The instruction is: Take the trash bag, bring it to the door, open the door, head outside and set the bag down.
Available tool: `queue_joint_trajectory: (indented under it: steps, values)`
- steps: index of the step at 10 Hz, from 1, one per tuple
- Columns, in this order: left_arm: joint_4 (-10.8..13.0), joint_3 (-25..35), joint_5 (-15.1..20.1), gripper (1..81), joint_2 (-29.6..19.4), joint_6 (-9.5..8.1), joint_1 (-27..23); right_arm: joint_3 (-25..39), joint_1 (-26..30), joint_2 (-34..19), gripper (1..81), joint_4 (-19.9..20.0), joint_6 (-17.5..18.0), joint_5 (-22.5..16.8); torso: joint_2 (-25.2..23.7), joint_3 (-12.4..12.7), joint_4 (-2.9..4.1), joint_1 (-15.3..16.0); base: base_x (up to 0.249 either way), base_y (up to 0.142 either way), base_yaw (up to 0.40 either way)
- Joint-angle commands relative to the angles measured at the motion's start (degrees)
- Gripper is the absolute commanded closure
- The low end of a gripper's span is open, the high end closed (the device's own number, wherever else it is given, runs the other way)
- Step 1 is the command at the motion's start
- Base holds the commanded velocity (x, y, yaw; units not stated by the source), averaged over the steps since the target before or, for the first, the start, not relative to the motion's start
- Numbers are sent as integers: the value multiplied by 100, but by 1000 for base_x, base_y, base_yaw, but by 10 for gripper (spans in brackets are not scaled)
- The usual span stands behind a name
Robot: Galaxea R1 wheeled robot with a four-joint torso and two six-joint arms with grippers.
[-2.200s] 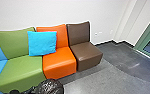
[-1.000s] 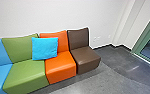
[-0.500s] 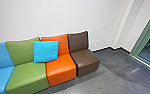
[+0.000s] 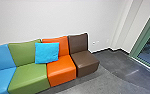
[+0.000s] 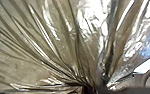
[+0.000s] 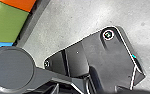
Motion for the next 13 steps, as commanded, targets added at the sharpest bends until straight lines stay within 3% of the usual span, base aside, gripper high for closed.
queue_joint_trajectory:
  steps: [1, 4, 5, 9, 10, 12, 13]
  values:
    - [22, -34, 428, 811, -218, 37, -219, -167, 105, -22, 10, -144, 37, -419, 564, -2, 0, -365, 0, 0, 0]
    - [23, -217, 419, 811, -43, 45, -150, -404, 148, 154, 10, -100, 37, -569, 1180, 50, 0, -769, 0, 0, 0]
    - [22, -350, 428, 811, 53, 45, -149, -492, 148, 224, 10, -91, 37, -595, 1380, 467, 0, -898, 0, 0, 0]
    - [22, -448, 428, 811, 160, 45, -132, -642, 157, 321, 10, -74, 37, -692, 2072, 1034, 0, -1335, 0, 0, 0]
    - [22, -448, 428, 811, 185, 45, -132, -694, 157, 356, 10, -74, 37, -701, 1692, 1231, 0, -1093, 0, 0, 0]
    - [31, -500, 428, 811, 239, 45, -132, -730, 166, 400, 10, -83, 37, -709, 1958, 1586, 0, -1285, 0, 0, 0]
    - [22, -631, 428, 811, 317, 45, -132, -730, 175, 409, 10, -91, 37, -718, 2011, 1621, 0, -1314, 0, 0, 0]
